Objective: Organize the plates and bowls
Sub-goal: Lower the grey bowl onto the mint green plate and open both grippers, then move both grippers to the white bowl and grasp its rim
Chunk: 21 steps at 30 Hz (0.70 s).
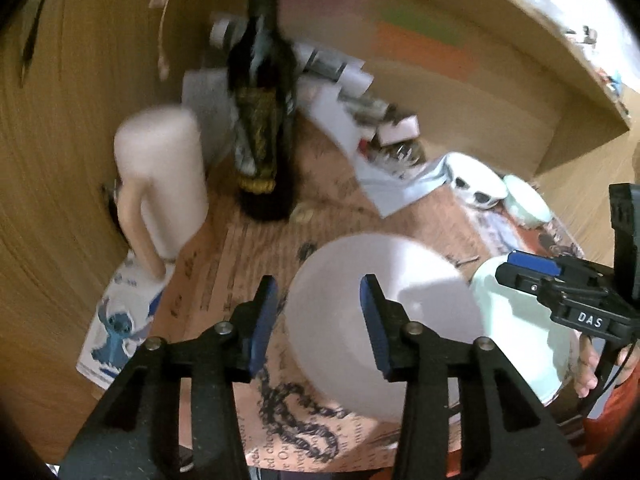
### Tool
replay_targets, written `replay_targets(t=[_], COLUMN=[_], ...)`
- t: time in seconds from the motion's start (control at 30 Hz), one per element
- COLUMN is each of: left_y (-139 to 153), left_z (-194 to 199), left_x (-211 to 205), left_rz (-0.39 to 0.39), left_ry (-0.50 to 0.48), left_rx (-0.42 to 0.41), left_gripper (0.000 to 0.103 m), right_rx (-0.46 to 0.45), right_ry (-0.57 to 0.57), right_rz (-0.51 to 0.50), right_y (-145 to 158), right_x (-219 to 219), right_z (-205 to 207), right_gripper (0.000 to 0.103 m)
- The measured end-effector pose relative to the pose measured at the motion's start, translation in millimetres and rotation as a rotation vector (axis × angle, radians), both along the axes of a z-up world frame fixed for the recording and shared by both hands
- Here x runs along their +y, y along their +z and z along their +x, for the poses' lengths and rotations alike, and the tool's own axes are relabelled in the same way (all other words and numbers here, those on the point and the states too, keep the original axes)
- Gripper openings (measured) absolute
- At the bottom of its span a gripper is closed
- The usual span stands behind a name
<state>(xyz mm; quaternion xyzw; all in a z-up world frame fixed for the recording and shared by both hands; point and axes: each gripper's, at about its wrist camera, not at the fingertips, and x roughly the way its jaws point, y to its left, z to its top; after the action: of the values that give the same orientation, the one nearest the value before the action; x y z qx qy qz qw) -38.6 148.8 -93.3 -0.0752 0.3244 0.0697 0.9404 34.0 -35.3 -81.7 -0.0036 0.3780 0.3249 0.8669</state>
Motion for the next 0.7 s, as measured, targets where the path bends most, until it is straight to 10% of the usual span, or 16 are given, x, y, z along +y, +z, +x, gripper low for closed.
replay_targets(t=[0.33,0.7], left_y=[41.5,42.7], left_z=[15.8,84.9], left_x=[-55.6,-109.6], left_rz=[0.077,0.054], left_ry=[-0.074,-0.152], left_rx=[-0.136,-0.097], left_gripper=[0.06,0.069], right_rx=[-0.097,-0.188], right_ry=[-0.145,-0.269], right_rz=[0.073,0.126], right_y=[27.0,44.8], right_x=[-79.2,-149.0], right_z=[14.2,33.9], right_gripper=[0.045,0.053])
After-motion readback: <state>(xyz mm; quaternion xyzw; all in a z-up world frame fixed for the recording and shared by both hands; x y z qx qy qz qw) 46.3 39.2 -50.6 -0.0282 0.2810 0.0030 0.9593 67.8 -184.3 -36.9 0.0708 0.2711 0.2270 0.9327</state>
